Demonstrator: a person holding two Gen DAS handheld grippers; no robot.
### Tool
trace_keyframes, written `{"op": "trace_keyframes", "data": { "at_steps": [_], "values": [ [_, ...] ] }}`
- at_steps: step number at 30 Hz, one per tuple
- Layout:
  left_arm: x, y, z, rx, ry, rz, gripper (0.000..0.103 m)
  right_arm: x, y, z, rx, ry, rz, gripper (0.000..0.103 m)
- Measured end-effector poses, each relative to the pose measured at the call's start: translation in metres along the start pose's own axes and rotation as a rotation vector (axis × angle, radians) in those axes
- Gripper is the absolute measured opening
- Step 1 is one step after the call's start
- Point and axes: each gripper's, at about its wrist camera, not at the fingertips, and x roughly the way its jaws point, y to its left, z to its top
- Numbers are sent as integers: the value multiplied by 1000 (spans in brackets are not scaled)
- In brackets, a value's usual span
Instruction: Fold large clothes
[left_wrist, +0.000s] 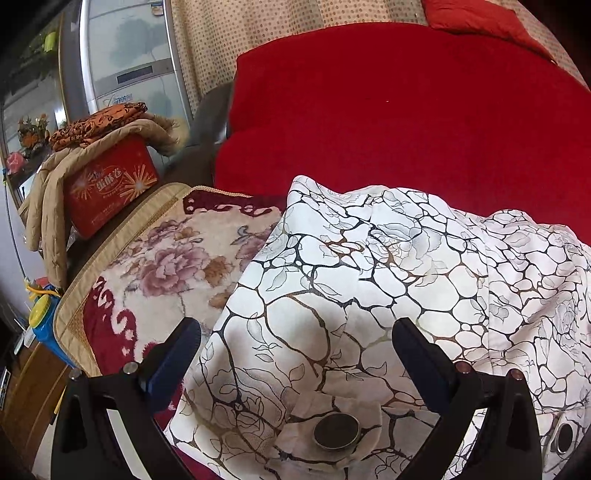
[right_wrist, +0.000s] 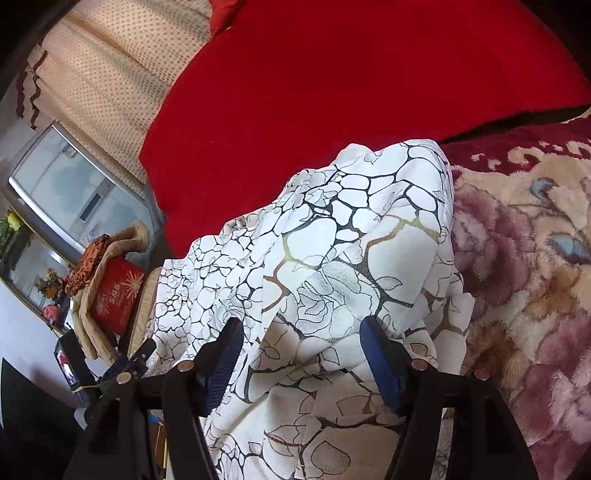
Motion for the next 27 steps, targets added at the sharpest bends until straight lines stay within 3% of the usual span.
{"op": "trace_keyframes", "data": {
  "at_steps": [7,19,27],
  "values": [
    [1,2,-1,7,0,6,103,-5,-11,1,41,7,53,72],
    [2,1,-3,21,-2,12,103,-2,-10,1,2,31,49,73],
    [6,6,-4,12,4,31,103,-1,-20,4,59,40,94,75]
  ]
}}
